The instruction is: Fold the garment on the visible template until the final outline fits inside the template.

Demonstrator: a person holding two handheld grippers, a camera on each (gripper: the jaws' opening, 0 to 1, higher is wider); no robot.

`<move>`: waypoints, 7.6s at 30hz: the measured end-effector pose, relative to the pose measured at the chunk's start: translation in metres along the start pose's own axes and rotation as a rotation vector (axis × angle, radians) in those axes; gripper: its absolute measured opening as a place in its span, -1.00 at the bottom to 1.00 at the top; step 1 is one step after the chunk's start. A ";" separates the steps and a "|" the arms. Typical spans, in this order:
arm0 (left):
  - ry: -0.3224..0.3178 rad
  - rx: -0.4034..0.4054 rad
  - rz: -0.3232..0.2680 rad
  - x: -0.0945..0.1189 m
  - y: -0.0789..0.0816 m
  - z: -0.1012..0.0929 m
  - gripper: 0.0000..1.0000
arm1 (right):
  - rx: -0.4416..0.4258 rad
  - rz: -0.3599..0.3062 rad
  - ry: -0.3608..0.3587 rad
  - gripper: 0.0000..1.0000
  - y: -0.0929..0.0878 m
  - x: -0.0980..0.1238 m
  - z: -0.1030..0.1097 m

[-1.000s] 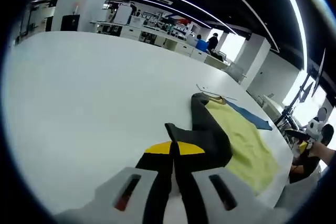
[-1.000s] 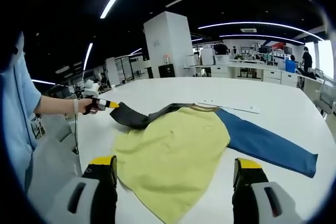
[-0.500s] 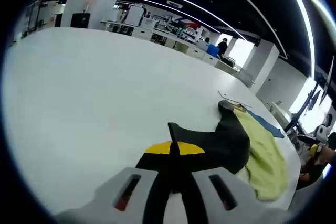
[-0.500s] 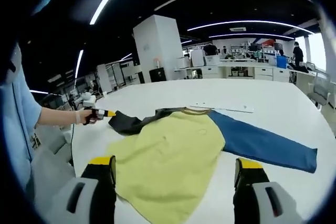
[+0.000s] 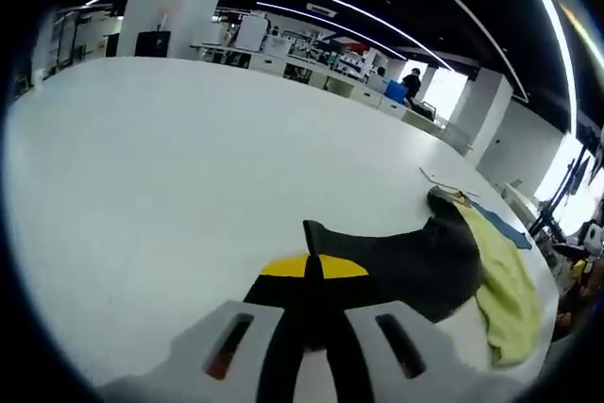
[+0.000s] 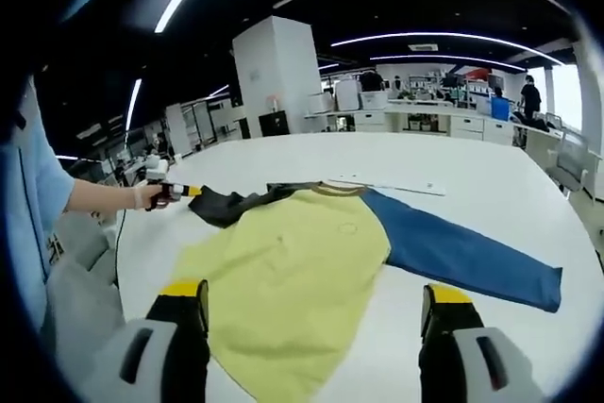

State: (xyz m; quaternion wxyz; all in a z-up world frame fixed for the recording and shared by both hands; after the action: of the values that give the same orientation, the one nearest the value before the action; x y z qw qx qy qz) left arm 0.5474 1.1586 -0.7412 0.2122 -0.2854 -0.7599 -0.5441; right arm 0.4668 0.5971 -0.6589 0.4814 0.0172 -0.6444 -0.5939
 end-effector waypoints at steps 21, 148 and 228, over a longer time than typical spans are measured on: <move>0.174 0.072 -0.043 0.004 0.016 0.091 -1.00 | 0.033 0.043 -0.053 0.88 0.006 -0.004 -0.008; -0.395 -0.487 0.223 0.069 -0.157 -0.225 -0.05 | 0.010 0.129 -0.018 0.24 -0.110 0.035 0.013; -0.443 -0.756 0.311 -0.005 -0.127 -0.301 -0.83 | -0.111 0.105 -0.078 0.21 -0.131 0.048 0.005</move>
State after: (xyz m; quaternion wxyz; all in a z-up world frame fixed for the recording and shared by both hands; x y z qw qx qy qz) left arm 0.4701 0.8414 -0.7383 0.0050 -0.5626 -0.4833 -0.6708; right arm 0.3661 0.5337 -0.7314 0.4866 -0.0664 -0.6288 -0.6028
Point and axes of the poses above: the point that each gripper's makers call its tool centre point, and the gripper's own axes: x roughly backward along the fingers, z roughly to its left, y roughly out of its top, the point moved 2 cm from there along x, roughly backward along the fingers, and after that the axes turned 10 degrees about z, right-handed, at the moved point
